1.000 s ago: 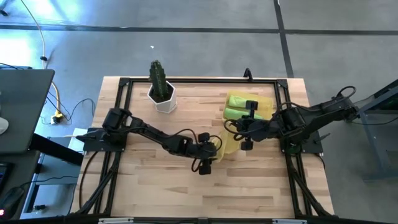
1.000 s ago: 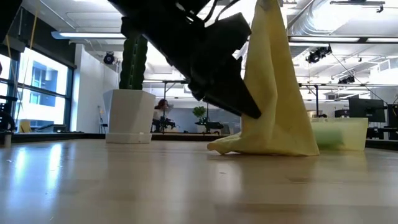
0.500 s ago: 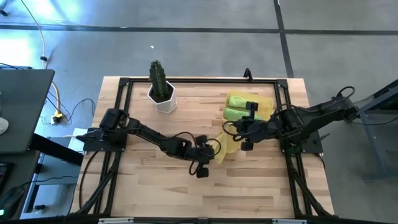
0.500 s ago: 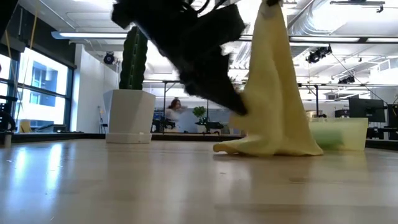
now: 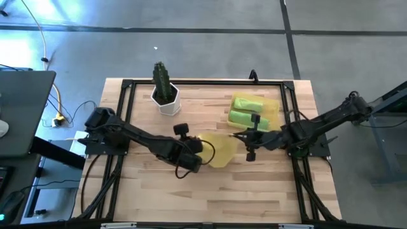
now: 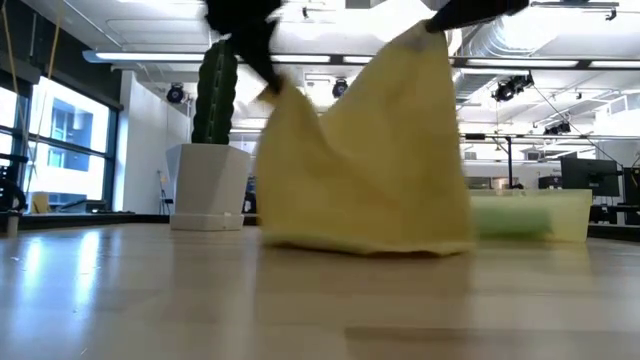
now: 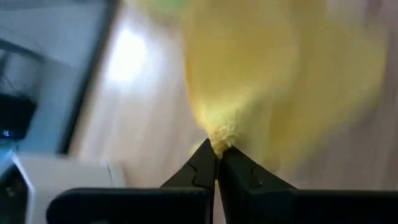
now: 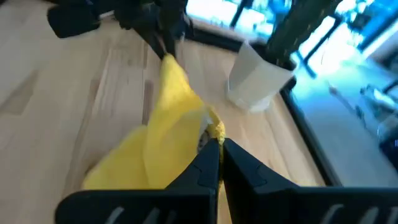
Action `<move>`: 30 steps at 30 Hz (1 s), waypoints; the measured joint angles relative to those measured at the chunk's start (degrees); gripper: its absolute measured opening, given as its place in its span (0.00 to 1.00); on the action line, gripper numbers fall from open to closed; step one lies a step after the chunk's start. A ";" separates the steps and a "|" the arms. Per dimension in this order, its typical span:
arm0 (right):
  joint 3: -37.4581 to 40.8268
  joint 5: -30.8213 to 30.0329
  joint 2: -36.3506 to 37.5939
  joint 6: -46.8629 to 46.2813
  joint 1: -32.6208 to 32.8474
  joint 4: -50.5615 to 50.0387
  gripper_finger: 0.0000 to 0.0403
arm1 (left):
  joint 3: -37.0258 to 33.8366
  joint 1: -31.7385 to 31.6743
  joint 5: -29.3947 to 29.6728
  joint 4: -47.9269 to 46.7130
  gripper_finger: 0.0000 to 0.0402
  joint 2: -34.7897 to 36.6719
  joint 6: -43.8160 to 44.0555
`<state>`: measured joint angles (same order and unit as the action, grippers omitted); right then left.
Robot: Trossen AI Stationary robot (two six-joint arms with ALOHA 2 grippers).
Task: Roll microfiber towels into tight, uniform cylinder then place into a basket
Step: Fold the yellow microfiber cloth
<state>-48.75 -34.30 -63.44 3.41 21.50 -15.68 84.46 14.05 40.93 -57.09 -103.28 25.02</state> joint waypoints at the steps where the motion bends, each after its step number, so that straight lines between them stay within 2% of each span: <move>1: 1.80 -0.01 0.86 1.94 0.00 3.59 0.00 | 0.79 0.01 1.96 -0.20 0.00 0.40 1.01; 3: 4.71 -0.06 2.25 6.93 0.00 12.27 0.00 | 1.24 0.01 4.75 -7.57 0.00 1.87 2.92; 5: 7.22 -0.70 4.27 11.92 -0.03 17.29 0.00 | 2.94 -0.28 8.04 -6.81 0.00 2.42 3.40; 7: 7.86 -0.85 4.98 15.95 -0.88 22.83 0.00 | 3.24 -0.58 9.74 -12.53 0.00 4.01 3.76; 9: 8.54 -2.18 6.66 18.12 -1.32 23.33 0.00 | 5.05 -1.00 12.87 -11.19 0.00 4.65 3.65; 11: 8.19 -2.20 7.02 18.59 -2.68 25.43 0.00 | 5.18 -1.36 14.15 -16.33 0.00 6.14 3.73; 13: 8.43 -2.31 8.04 18.72 -3.61 25.13 0.00 | 6.82 -1.69 16.80 -14.82 0.00 6.69 3.46; 15: 8.24 -2.23 8.21 18.76 -5.18 26.78 0.00 | 7.01 -2.09 16.89 -18.98 0.00 8.35 3.34; 17: 8.34 -2.23 8.81 19.98 -6.24 26.88 0.00 | 8.74 -2.25 18.86 -17.71 0.00 8.67 3.29; 19: 8.31 -2.33 8.91 22.24 -7.48 28.82 0.00 | 8.97 -2.57 19.01 -21.19 0.00 9.69 3.28; 21: 8.32 -2.11 9.43 23.63 -8.20 28.73 0.00 | 10.23 -2.72 20.60 -19.39 0.00 9.92 2.84; 30: 8.32 -0.12 10.73 25.13 -9.53 30.66 0.00 | 12.33 -4.58 21.06 -20.03 0.00 10.99 0.27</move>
<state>-40.42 -34.41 -52.71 28.54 11.97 14.98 96.79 9.47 61.99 -77.12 -92.29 25.29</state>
